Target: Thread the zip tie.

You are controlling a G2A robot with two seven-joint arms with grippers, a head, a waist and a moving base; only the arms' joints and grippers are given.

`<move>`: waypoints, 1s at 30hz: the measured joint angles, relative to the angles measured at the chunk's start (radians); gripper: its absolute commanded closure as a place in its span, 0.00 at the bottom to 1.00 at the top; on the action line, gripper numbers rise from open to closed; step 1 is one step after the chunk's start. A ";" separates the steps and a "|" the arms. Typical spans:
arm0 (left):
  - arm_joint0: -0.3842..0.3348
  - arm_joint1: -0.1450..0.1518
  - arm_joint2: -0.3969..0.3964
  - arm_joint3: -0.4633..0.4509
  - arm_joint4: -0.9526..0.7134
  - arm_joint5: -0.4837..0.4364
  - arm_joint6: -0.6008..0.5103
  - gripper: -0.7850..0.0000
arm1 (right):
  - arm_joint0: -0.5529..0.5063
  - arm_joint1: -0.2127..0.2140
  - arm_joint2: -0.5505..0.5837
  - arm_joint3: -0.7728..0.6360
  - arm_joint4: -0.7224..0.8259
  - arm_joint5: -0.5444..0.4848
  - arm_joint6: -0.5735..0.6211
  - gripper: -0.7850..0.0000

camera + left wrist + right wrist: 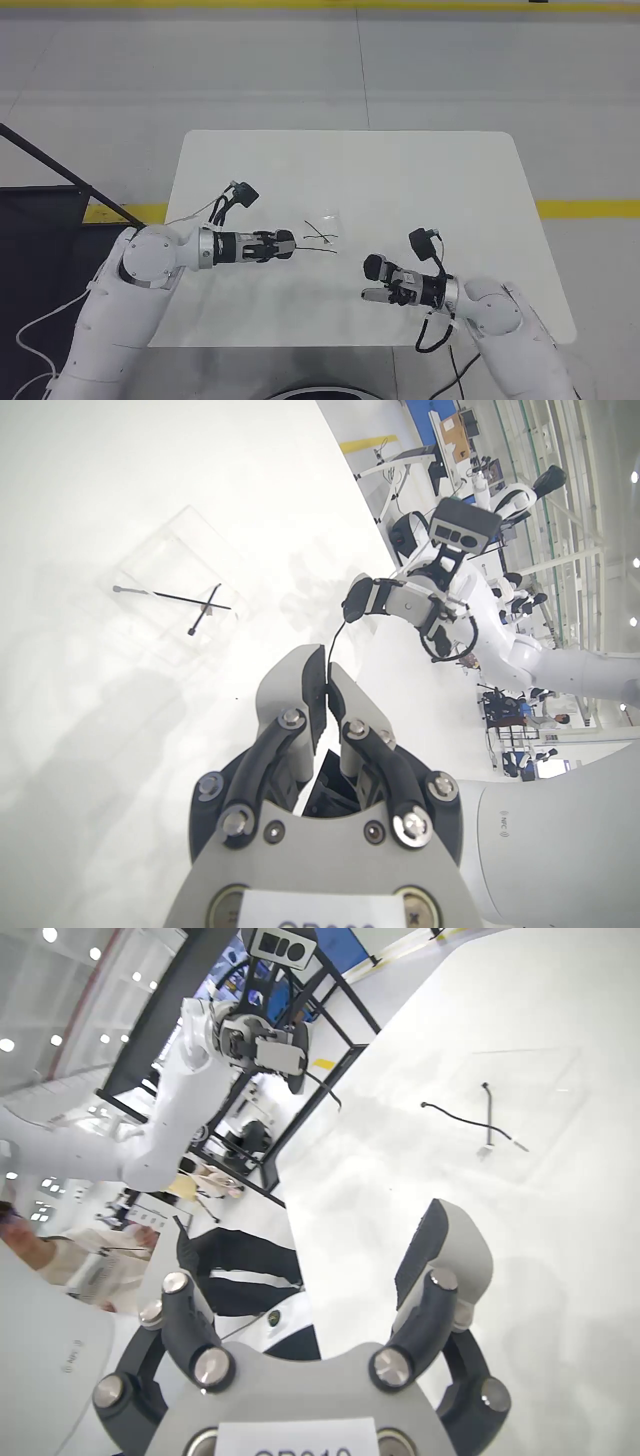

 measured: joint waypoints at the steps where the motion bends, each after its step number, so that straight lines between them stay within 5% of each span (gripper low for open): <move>1: -0.002 0.000 0.006 0.001 -0.003 -0.001 0.004 1.00 | 0.025 0.001 -0.012 0.021 0.048 0.009 0.037 0.00; 21: 0.003 0.001 0.047 -0.041 0.030 0.048 0.067 1.00 | 0.057 0.005 -0.025 0.035 0.026 0.056 0.057 0.00; 30: -0.014 0.003 0.089 -0.058 0.051 0.077 0.079 1.00 | 0.111 0.012 -0.099 0.075 0.229 0.070 0.139 0.00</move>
